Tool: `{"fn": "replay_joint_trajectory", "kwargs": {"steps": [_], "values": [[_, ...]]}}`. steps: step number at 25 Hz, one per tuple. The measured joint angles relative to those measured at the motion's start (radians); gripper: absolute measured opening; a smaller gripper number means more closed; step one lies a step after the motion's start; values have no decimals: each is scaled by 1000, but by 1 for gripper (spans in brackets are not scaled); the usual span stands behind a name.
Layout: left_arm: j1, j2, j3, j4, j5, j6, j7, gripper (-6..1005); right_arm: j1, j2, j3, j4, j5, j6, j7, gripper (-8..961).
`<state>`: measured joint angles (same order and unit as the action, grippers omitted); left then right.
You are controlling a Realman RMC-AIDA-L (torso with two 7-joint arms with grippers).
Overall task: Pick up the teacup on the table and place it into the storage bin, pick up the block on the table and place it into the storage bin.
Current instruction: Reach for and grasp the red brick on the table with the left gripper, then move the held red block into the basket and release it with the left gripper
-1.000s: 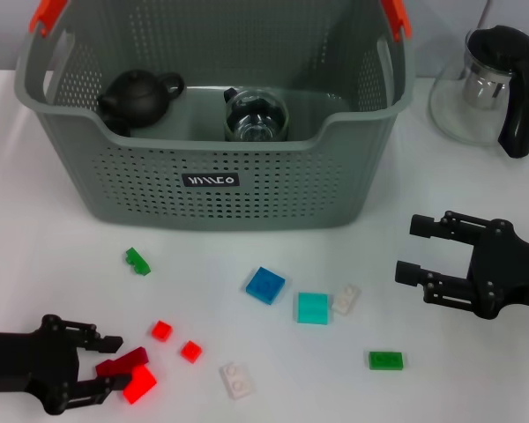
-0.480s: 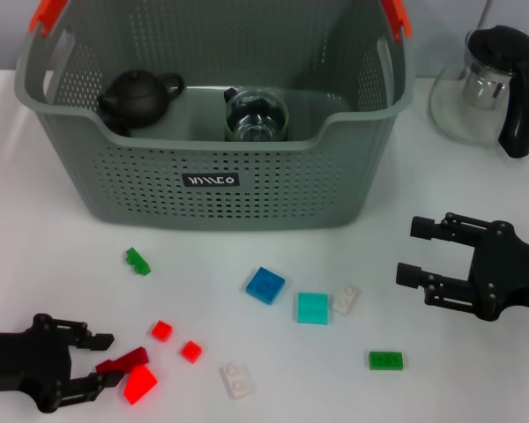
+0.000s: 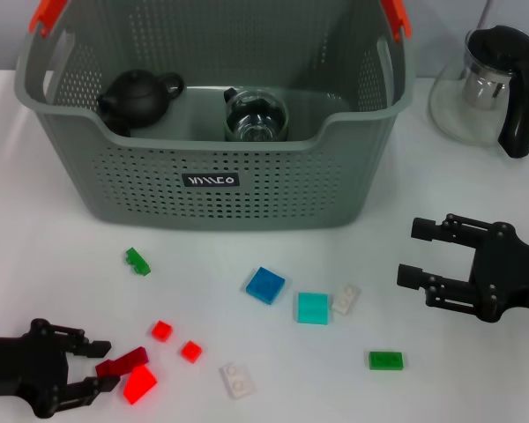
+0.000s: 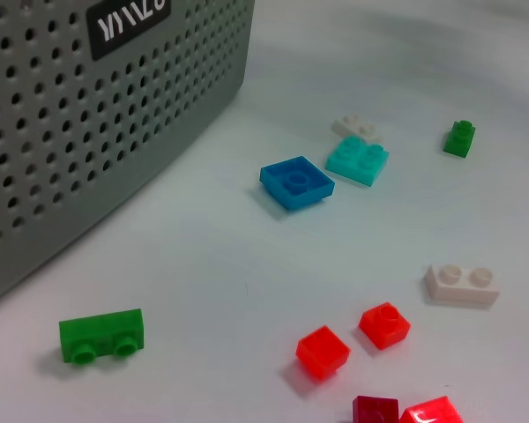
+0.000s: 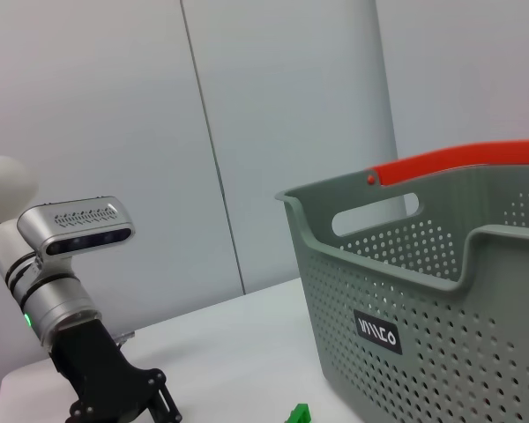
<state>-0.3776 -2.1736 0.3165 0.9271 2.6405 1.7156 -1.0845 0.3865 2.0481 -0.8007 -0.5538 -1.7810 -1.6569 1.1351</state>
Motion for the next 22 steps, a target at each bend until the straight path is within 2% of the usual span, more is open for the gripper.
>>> {"fn": "replay_joint_trajectory", "kwargs": {"steps": [6,12,17,22], "values": [[-4,0,12,-5,14,-8,-23,462,0,0,0,0,0,0,-3,742],[-17,5,8,0,17,-11,-81,388,-2,0,0,0,0,0,-6,742],[-21,5,8,2,18,0,-101,188,-4,-1,0,0,0,0,-7,742],[-24,11,-16,46,-13,94,-113,176,-5,-2,0,0,0,0,-7,741]]}}
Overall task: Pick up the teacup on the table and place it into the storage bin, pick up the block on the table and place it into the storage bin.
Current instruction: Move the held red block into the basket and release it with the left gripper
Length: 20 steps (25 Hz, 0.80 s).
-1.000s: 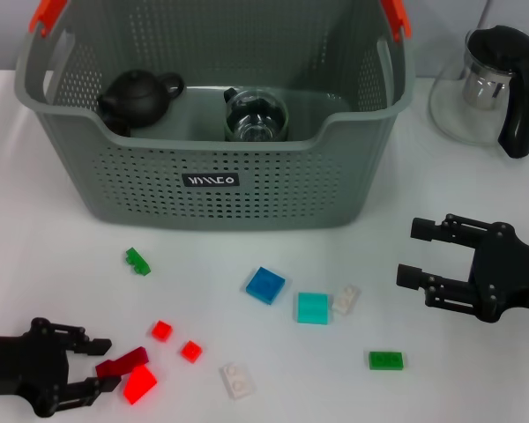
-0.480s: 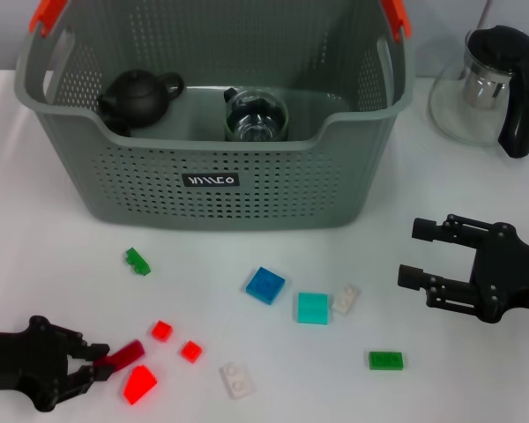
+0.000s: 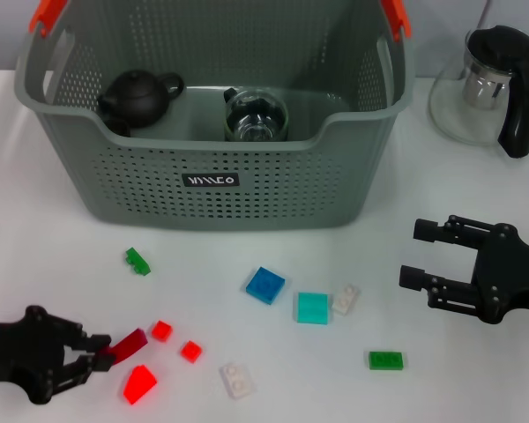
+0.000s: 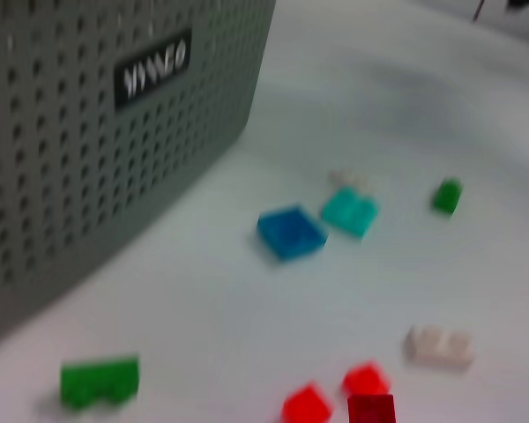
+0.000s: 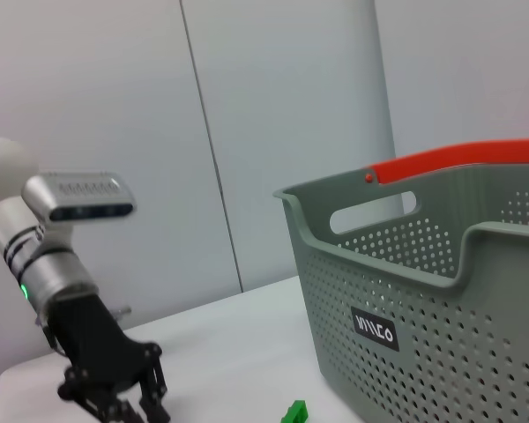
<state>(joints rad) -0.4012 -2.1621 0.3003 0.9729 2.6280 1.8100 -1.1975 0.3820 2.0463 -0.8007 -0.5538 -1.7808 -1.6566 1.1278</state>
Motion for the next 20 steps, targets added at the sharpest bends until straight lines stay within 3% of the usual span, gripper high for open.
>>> {"fn": "replay_joint_trajectory", "kwargs": {"steps": [8,15,20], "values": [[-45,52,-108,-16,-167,229,-7,175,3,1,0,0,0,0,-2,741],[-126,75,-94,-65,-390,235,-137,175,-1,-1,0,0,0,-13,-1,740],[-239,97,-86,-61,-506,183,-317,175,-1,0,1,0,-7,-14,-1,740]]}}
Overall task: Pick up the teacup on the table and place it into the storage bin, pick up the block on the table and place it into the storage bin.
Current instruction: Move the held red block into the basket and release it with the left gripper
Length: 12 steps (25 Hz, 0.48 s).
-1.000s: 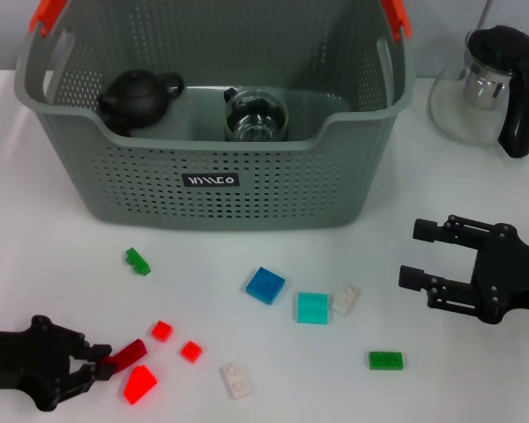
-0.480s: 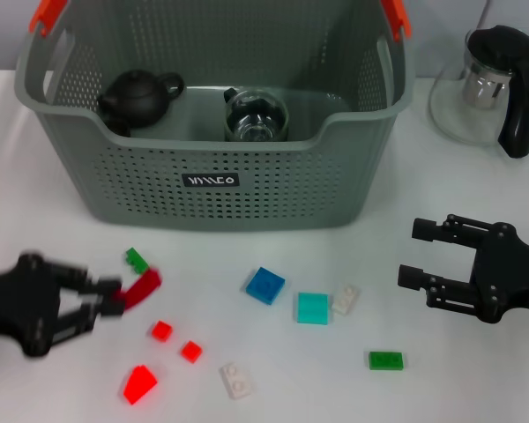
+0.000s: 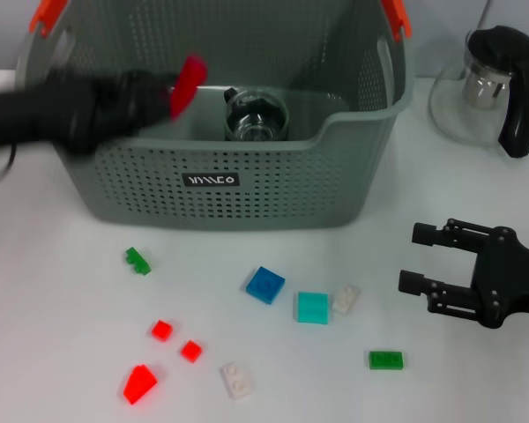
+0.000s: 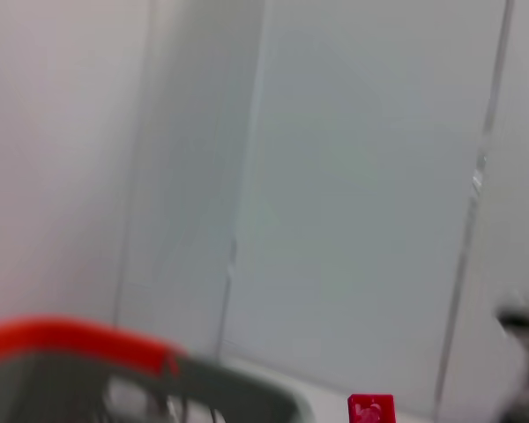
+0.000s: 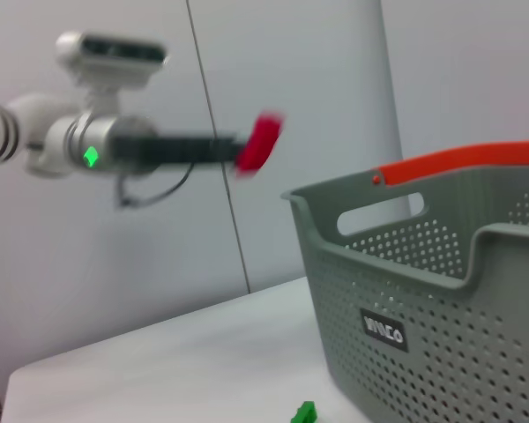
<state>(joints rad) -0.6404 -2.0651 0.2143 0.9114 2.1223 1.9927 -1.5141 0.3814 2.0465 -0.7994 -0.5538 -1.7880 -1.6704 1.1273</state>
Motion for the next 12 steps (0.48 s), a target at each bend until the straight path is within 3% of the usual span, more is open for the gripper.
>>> {"fn": "replay_joint_trajectory", "kwargs": {"steps": [4,6,8,9,12], "values": [[-95,23,102,51,-2,-125,-228,176,5,2,0,0,-6,0,3,740],[-117,26,192,96,0,-204,-320,176,6,2,0,0,-6,0,6,741],[-131,27,388,183,19,-347,-467,176,7,3,2,0,-7,0,7,741],[-131,27,388,183,19,-347,-467,176,8,3,3,0,-7,0,7,741],[-168,29,536,239,107,-436,-590,175,9,4,3,-1,-7,0,8,741]]}}
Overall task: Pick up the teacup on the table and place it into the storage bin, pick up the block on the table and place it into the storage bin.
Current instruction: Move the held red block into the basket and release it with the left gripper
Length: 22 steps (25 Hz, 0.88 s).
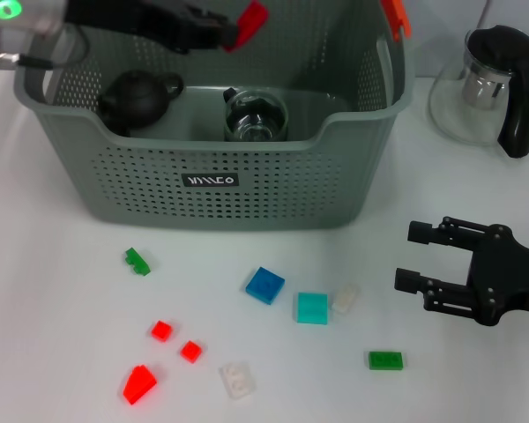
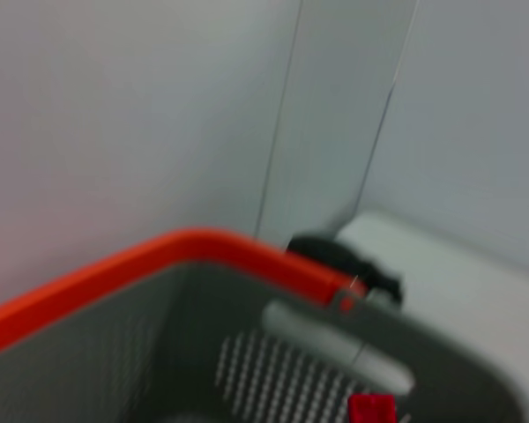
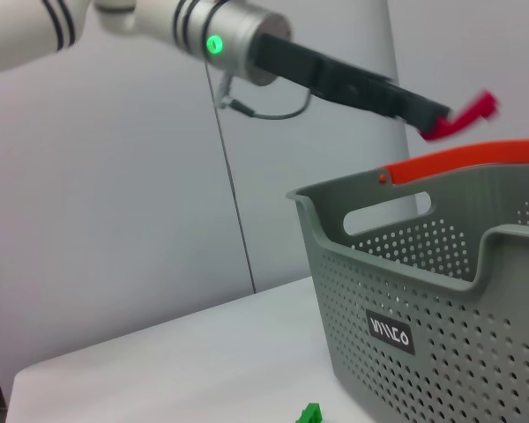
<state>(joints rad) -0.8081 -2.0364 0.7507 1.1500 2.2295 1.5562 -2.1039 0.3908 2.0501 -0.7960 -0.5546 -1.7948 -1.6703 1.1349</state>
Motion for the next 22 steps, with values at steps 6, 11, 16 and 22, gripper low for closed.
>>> {"fn": "replay_joint_trajectory", "kwargs": {"steps": [6,11,16,22], "values": [[-99,-7,154,-18,239,-70,-161,199,3,1,1,-1,0,0,0,740],[-134,-23,229,-77,324,-151,-211,224,5,1,1,-1,0,1,-3,740],[-150,-32,265,-148,334,-225,-218,248,5,1,0,-1,0,2,-2,740],[-153,-39,270,-164,340,-272,-245,277,4,1,0,-1,0,2,0,740]]}}
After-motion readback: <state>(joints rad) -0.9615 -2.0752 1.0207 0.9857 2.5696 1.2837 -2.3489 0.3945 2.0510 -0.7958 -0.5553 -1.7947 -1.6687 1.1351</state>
